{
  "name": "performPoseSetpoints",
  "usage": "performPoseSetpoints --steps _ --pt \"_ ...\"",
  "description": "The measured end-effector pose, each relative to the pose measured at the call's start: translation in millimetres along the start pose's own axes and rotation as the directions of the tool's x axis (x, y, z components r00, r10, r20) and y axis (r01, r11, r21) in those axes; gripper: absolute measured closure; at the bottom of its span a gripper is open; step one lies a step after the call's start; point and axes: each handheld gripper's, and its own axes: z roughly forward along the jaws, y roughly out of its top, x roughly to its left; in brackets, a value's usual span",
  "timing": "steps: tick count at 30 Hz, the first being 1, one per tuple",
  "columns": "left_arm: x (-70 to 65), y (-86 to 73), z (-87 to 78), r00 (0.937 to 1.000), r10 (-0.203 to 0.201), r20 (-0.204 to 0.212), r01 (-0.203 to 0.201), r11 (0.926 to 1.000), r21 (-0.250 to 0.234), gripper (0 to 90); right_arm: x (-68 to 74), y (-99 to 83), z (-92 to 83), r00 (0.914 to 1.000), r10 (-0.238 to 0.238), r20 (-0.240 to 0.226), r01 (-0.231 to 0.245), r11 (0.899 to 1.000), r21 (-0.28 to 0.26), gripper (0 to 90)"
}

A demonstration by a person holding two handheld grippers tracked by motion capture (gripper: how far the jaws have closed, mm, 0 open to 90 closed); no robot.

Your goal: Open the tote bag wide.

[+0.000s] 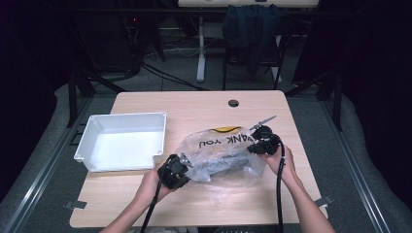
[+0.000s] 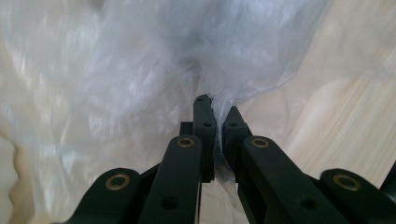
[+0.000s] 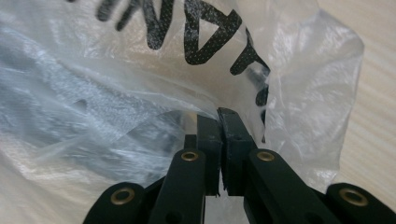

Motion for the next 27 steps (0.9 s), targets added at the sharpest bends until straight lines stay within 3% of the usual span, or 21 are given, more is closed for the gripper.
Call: performPoseSetpoints --steps 6,10,13,15,16,19,20,23,25,27 --pt "14.4 -14.5 17.2 0.999 -0.044 -0.006 0.044 0.9964 0.072 89.2 -8.2 -5.7 13.7 0.9998 0.021 0.002 -0.021 0.998 0.06 87.7" --pt "23.5 -14.0 21.5 0.9973 -0.073 -0.014 0.073 0.9946 0.074 89.1 -6.3 -8.3 16.9 0.9986 0.0 0.053 -0.005 0.996 0.09 87.9" --pt "28.1 -13.7 22.4 0.9962 -0.086 -0.019 0.087 0.9943 0.062 87.0 -9.9 -11.7 17.4 0.999 0.006 0.045 -0.012 0.993 0.117 86.4" --pt "29.2 -11.7 17.2 0.9955 -0.092 -0.02 0.093 0.9938 0.06 74.5 -9.9 -12.8 18.1 0.9991 -0.001 0.042 -0.004 0.991 0.131 86.0" --pt "29.7 -10.3 11.5 0.9954 -0.094 -0.02 0.095 0.9937 0.06 64.6 -8.7 -14.1 19.0 0.999 0.008 0.045 -0.013 0.994 0.107 85.9" --pt "25.0 -8.7 -14.9 0.9966 -0.076 -0.034 0.076 0.9971 0.002 44.1 -8.4 -13.7 15.3 0.999 -0.001 0.045 -0.004 0.993 0.118 85.8" --pt "23.4 -8.8 -21.2 0.997 -0.071 -0.032 0.07 0.9974 -0.013 39.2 -7.7 -14.9 15.7 0.9985 0.01 0.055 -0.015 0.995 0.099 85.9" --pt "18.9 -8.0 -40.9 0.9974 -0.059 -0.041 0.056 0.9966 -0.061 26.9 -9.3 -14.7 13.2 0.9986 0.004 0.053 -0.01 0.994 0.113 86.1" --pt "18.0 -6.3 -50.2 0.9981 -0.057 -0.025 0.054 0.9946 -0.088 21.0 -10.1 -15.3 12.5 0.9983 0.009 0.058 -0.015 0.994 0.104 86.1" --pt "15.5 -4.1 -56.6 0.9981 -0.053 -0.031 0.049 0.9924 -0.113 19.2 -11.1 -15.1 11.0 0.9987 0.005 0.051 -0.01 0.994 0.109 86.1"
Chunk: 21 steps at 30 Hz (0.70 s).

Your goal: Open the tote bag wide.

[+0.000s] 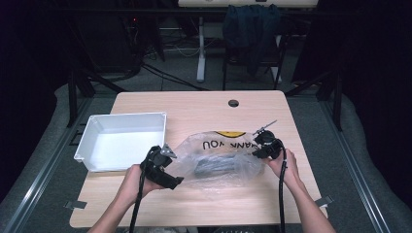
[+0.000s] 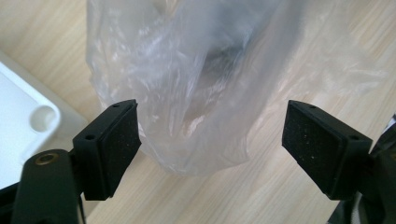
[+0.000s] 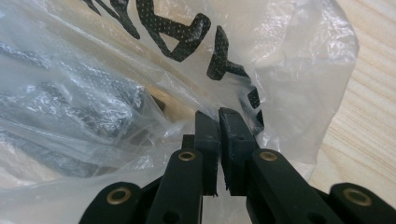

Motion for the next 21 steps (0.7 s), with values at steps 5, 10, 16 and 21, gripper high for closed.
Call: performPoseSetpoints --steps 5,10,16,21 --pt "-12.8 10.1 7.3 0.9993 0.034 -0.019 -0.034 0.9991 -0.024 18.0 2.6 -0.4 -2.3 0.9999 0.011 -0.005 -0.011 1.0 -0.023 86.1" --pt "-25.9 22.2 22.8 0.9936 0.096 -0.059 -0.098 0.9949 -0.026 33.2 4.1 1.0 -2.3 0.9998 0.002 -0.018 -0.003 1.0 -0.026 86.2" --pt "-7.2 26.2 36.2 0.9881 -0.026 -0.151 0.003 0.9886 -0.15 74.5 3.1 2.6 -0.1 0.9998 -0.019 -0.012 0.018 1.0 -0.017 86.2" --pt "9.0 25.4 62.0 0.9709 -0.114 -0.211 0.091 0.9893 -0.114 81.2 2.7 4.2 4.0 0.9997 -0.023 0.01 0.023 1.0 -0.006 86.0"
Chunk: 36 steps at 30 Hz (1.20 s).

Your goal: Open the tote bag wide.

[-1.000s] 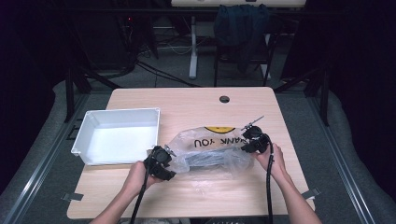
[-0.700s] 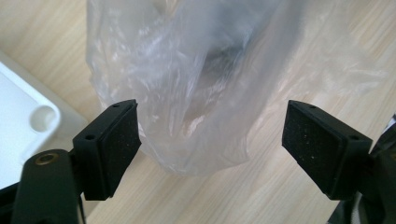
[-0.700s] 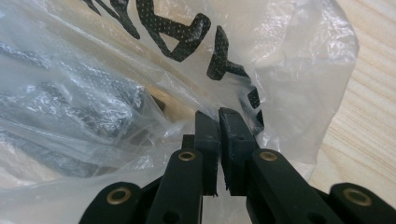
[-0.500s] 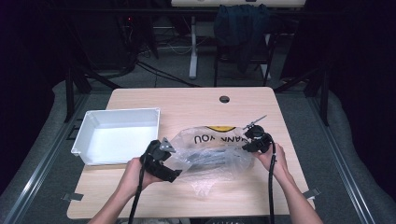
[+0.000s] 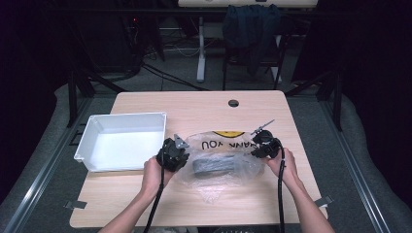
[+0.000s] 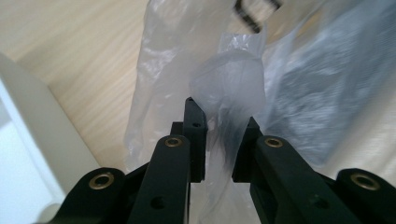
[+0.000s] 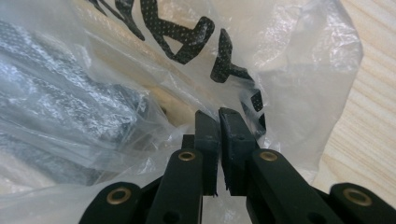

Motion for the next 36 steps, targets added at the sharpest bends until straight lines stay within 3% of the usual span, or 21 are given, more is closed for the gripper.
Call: performPoseSetpoints --steps 2,4,7,9,10,11,13,16,18,19,22,27,32,36 --pt "1.4 -1.2 8.1 0.9998 -0.01 -0.02 0.011 0.9996 0.024 81.9 0.2 1.4 0.9 0.9998 -0.019 0.011 0.019 1.0 0.019 85.8" --pt "2.7 -3.0 16.1 0.9992 -0.01 -0.039 0.012 0.999 0.044 83.4 2.7 0.7 4.3 0.9998 -0.005 0.022 0.005 1.0 -0.006 85.6" --pt "1.3 -7.0 26.7 0.9963 0.029 -0.08 -0.022 0.9959 0.088 85.2 2.4 2.3 4.3 0.9986 -0.034 0.041 0.033 0.999 0.03 85.1" --pt "0.7 -11.1 34.5 0.9959 0.042 -0.08 -0.032 0.9921 0.122 86.1 2.4 1.3 6.5 0.9979 -0.029 0.057 0.028 0.999 0.018 84.3" --pt "0.0 -13.4 38.5 0.996 0.047 -0.076 -0.036 0.9901 0.136 86.2 1.2 1.8 6.4 0.9968 -0.044 0.067 0.041 0.998 0.039 83.7" --pt "-1.1 -15.4 41.8 0.9966 0.049 -0.066 -0.039 0.9884 0.147 86.3 1.4 0.7 8.4 0.9982 -0.021 0.056 0.02 1.0 0.016 82.9" --pt "-4.3 -16.7 44.4 0.9961 0.064 -0.06 -0.054 0.986 0.158 86.6 -1.0 1.1 7.8 0.9962 -0.044 0.076 0.041 0.998 0.044 80.3" --pt "-3.4 -16.4 42.8 0.9983 0.051 -0.031 -0.045 0.9878 0.149 86.5 -3.7 -1.0 6.0 0.9953 -0.049 0.084 0.045 0.998 0.049 70.0" --pt "-0.5 -16.7 40.3 0.9995 0.031 -0.012 -0.029 0.9894 0.142 85.6 -6.2 -4.3 1.2 0.9985 -0.032 0.045 0.031 0.999 0.02 60.1" --pt "0.7 -16.5 39.2 0.9996 0.028 -0.006 -0.027 0.99 0.139 84.7 -9.0 -5.2 -7.2 0.9981 -0.053 0.03 0.052 0.998 0.037 55.2" --pt "6.0 -14.9 34.3 0.9999 0.004 0.014 -0.006 0.9927 0.12 82.4 -11.6 -9.8 -30.6 0.9993 -0.036 0.006 0.036 0.999 -0.022 44.0" --pt "11.2 -11.8 27.1 0.9991 -0.024 0.035 0.02 0.9958 0.09 81.8 -10.8 -14.1 -68.5 0.9986 -0.052 -0.011 0.051 0.994 -0.096 40.4" --pt "11.4 -11.2 26.7 0.9965 -0.04 0.073 0.034 0.9962 0.08 81.9 12.8 -6.1 -90.3 0.9923 -0.123 -0.016 0.119 0.979 -0.165 40.4" --pt "11.2 -10.5 25.1 0.995 -0.045 0.089 0.038 0.9965 0.074 82.1 46.8 7.4 -89.0 0.9719 -0.231 -0.047 0.219 0.959 -0.183 40.4"
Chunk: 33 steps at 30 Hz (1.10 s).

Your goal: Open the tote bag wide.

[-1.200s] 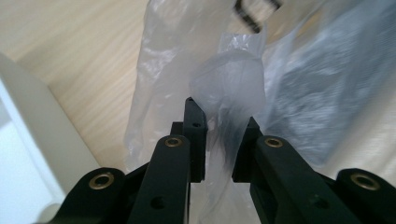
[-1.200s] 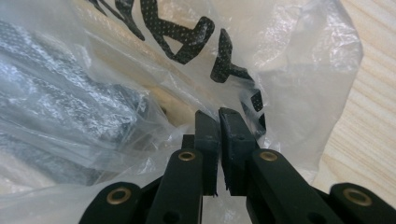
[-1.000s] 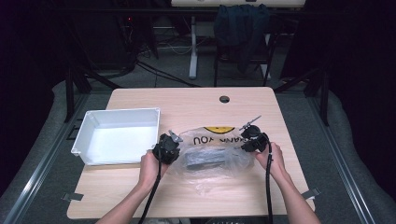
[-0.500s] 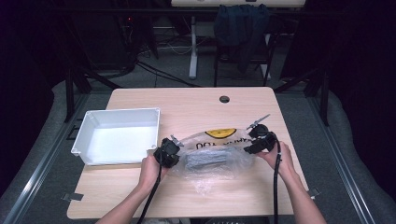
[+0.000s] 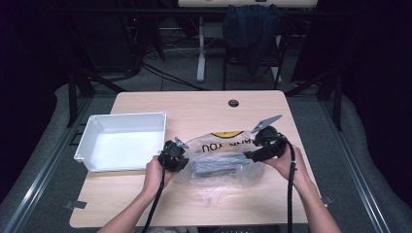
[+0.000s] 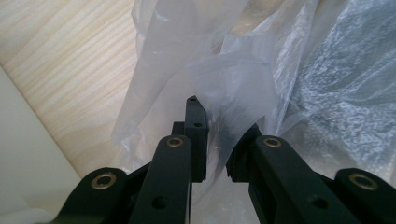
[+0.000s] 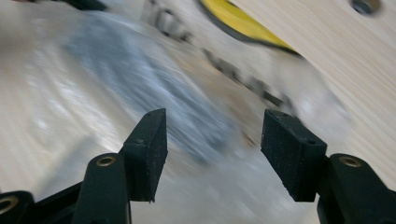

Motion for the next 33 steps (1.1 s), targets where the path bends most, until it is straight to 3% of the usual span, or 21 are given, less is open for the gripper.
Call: performPoseSetpoints --steps 3,6,10,12,17,21,29,33 --pt "-0.6 0.1 -0.7 1.0 -0.003 0.007 0.003 1.0 -0.006 82.0 20.0 10.9 14.2 0.9975 -0.063 -0.031 0.063 0.998 0.006 41.6" --pt "-1.0 -0.1 -0.7 0.9997 -0.012 0.02 0.012 0.9999 -0.007 82.0 32.9 15.8 38.0 0.992 -0.111 -0.06 0.114 0.992 0.05 42.9" --pt "1.1 -0.8 -0.5 0.9994 -0.017 0.032 0.017 0.9999 -0.002 81.9 41.6 14.9 68.6 0.987 -0.149 -0.06 0.155 0.981 0.118 43.8" --pt "2.2 -1.4 -0.2 0.9989 -0.028 0.037 0.028 0.9996 -0.004 81.7 41.6 13.9 74.9 0.9863 -0.153 -0.06 0.16 0.979 0.13 49.7" --pt "4.0 -2.0 0.2 0.9988 -0.033 0.036 0.033 0.9994 -0.004 81.4 40.5 9.6 75.3 0.9853 -0.156 -0.069 0.165 0.977 0.139 70.8" --pt "3.6 -1.8 0.6 0.999 -0.03 0.034 0.03 0.9996 -0.002 81.4 42.2 4.7 73.8 0.9861 -0.14 -0.09 0.149 0.983 0.109 88.4" --pt "6.4 -2.4 0.4 0.9992 -0.038 0.008 0.038 0.9993 -0.001 82.5 44.0 -2.5 61.6 0.9834 -0.127 -0.129 0.14 0.985 0.097 90.0" --pt "4.9 -2.0 1.6 0.9994 -0.031 -0.013 0.031 0.9995 0.007 83.2 43.3 -12.8 57.2 0.9817 -0.122 -0.146 0.14 0.983 0.122 90.0"
